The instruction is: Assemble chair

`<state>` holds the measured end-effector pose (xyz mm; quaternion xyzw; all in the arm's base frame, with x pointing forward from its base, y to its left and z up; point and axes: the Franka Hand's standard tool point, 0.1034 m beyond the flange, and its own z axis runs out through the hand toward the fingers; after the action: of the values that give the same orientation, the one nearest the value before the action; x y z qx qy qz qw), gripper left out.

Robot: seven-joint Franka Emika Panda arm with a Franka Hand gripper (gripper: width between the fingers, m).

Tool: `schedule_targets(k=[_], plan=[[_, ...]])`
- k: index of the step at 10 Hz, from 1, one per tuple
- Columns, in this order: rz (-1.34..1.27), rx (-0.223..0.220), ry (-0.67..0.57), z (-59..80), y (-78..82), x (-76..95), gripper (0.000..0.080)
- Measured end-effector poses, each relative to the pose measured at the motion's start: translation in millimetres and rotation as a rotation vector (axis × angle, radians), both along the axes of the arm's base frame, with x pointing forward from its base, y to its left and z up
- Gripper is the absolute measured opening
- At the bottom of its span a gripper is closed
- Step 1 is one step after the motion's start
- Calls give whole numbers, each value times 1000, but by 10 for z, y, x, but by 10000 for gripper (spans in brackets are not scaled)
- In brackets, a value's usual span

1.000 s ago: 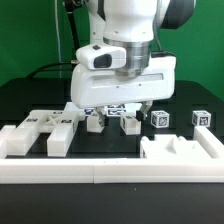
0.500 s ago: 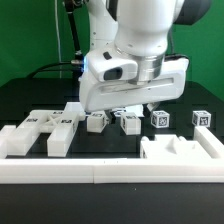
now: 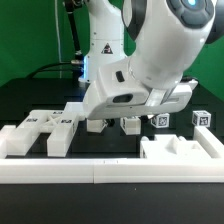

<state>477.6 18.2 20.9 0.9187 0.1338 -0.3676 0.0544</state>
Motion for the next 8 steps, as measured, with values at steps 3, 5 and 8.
schedule_targets(k=[3, 5, 8], plan=[[-9, -17, 30, -23, 43, 59, 649], [-9, -17, 34, -50, 39, 29, 649], [-21, -25, 49, -127, 25, -124, 649]])
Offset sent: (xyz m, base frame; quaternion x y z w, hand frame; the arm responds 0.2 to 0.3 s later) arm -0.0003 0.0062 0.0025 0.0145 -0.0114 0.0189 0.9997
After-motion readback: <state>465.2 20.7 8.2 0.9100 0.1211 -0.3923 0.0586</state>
